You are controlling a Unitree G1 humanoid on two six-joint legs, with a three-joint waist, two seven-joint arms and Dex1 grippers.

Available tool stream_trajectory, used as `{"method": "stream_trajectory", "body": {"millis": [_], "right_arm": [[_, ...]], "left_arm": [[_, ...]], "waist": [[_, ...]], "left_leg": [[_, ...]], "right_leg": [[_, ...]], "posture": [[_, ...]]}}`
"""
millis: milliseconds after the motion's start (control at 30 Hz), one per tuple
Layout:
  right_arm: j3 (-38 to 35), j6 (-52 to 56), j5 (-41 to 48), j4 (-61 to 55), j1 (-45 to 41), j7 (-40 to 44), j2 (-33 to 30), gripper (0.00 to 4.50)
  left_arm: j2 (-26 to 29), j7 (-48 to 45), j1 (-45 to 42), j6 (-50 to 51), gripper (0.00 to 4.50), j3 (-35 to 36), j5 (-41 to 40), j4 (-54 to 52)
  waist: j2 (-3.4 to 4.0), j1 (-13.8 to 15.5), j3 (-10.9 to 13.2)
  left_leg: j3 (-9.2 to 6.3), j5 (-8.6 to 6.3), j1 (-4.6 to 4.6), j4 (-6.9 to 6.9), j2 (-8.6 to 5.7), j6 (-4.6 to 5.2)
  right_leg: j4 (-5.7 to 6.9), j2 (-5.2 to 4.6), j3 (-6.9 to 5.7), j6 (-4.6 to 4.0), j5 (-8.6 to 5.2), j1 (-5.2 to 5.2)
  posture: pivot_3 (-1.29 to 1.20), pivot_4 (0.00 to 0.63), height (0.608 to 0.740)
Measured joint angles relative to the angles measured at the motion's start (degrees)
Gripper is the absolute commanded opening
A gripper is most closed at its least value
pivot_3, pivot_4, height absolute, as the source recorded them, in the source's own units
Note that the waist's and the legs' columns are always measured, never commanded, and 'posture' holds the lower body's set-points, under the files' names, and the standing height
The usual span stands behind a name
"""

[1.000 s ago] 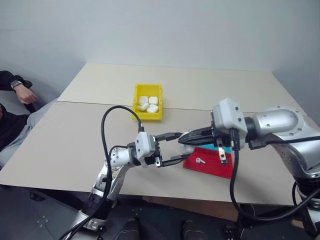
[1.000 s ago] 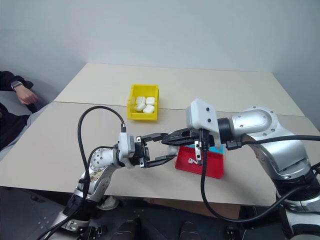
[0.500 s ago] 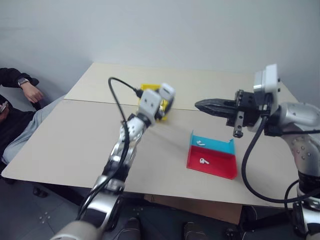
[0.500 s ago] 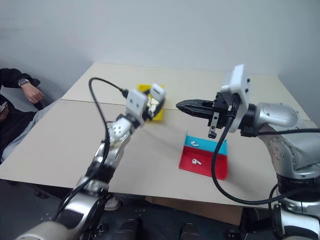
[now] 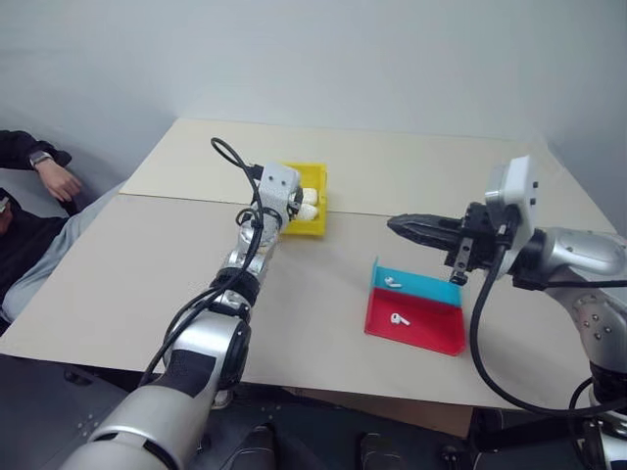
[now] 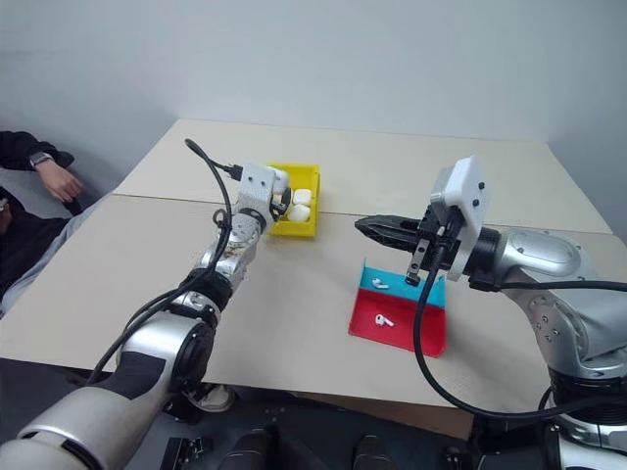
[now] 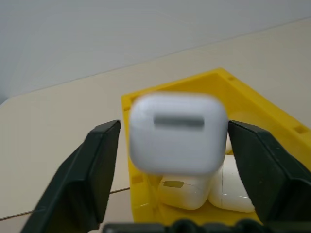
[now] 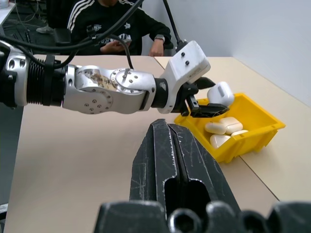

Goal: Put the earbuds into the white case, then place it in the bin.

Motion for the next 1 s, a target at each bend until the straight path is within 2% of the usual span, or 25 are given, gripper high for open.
{"method": "stream_trajectory", "body": {"millis": [233,367,467,567,667,767,800,933,1000], "right_arm": [[0.27,0.11,-0.98,-0.01,0.76,-0.42,-0.37,0.00],[0.67,-0.16,-2.22,-0.07,1.19,-0.04,-0.84,0.00],[0.85,-3.04,-4.96,-0.49,4.01,2.32,-2.35,0.00],[0.49,-8.19,-8.66,0.94,8.81,6.49,-5.14,0.00],[-1.06,-15.55,-12.16,4.76,13.16,11.72,-7.84,0.00],[-5.67,-24.28,-16.04,12.69,17.69,17.89,-11.77,0.00],[-7.16,-26.16,-16.88,15.02,18.53,19.29,-12.71,0.00],[-9.09,-32.85,-18.30,19.71,18.78,23.37,-14.00,0.00],[-9.96,-37.15,-19.50,22.99,19.32,25.33,-14.85,0.00]], "left_arm": [[0.65,-3.19,-0.34,-4.08,4.42,1.19,-1.32,-1.61],[1.73,-11.02,0.56,2.55,4.42,1.44,-3.96,-8.38],[5.23,-24.51,7.74,7.73,4.42,-0.03,-7.62,-21.88],[10.58,-39.56,18.94,16.62,4.42,0.42,-16.71,-37.62],[16.65,-48.27,28.12,20.91,4.42,0.38,-21.69,-50.99],[26.10,-53.38,36.62,26.94,4.42,2.76,-25.86,-63.46],[27.89,-54.10,38.19,28.65,4.42,4.18,-27.05,-65.66],[31.55,-55.65,43.32,33.44,4.42,7.64,-32.12,-73.65],[34.91,-56.68,50.28,35.62,4.42,11.03,-34.69,-78.78]], "waist": [[0.00,-0.09,0.00],[0.00,-0.17,0.00],[0.03,-0.75,-0.02],[0.04,-1.61,-0.01],[0.04,-1.91,-0.01],[0.05,-1.89,-0.01],[0.06,-1.90,0.00],[0.06,-1.83,0.00],[0.06,-2.38,0.00]], "left_leg": [[0.00,0.00,0.00,0.14,0.00,-0.02],[0.00,0.00,0.01,0.15,0.00,-0.02],[0.01,0.01,0.03,0.06,0.01,-0.01],[-0.01,0.17,0.06,-0.04,0.03,0.25],[0.00,0.27,0.08,-0.05,0.05,0.40],[0.03,0.24,0.22,0.07,0.07,0.36],[0.05,0.01,0.33,0.15,0.09,0.00],[0.10,-0.01,0.41,0.37,0.13,-0.04],[0.16,-0.02,0.40,0.36,0.13,-0.04]], "right_leg": [[0.03,0.00,0.00,-0.05,0.04,0.04],[0.06,0.00,0.00,-0.07,0.04,0.04],[0.05,0.00,0.01,-0.08,0.04,0.05],[0.10,0.00,0.02,-0.11,0.03,0.03],[0.09,0.00,0.02,-0.13,0.03,0.02],[0.11,0.00,0.02,-0.52,-0.14,0.16],[0.11,0.00,0.02,-0.56,-0.12,0.29],[0.07,-0.05,0.01,-0.67,-0.04,0.43],[0.01,-0.12,0.01,-0.68,-0.04,0.39]], "posture": [[0.00,0.150,0.740],[0.00,0.150,0.740],[0.00,0.150,0.740],[0.00,0.150,0.740],[0.00,0.150,0.740],[0.00,0.150,0.740],[0.00,0.150,0.740],[0.00,0.150,0.740],[0.00,0.150,0.740]]}}
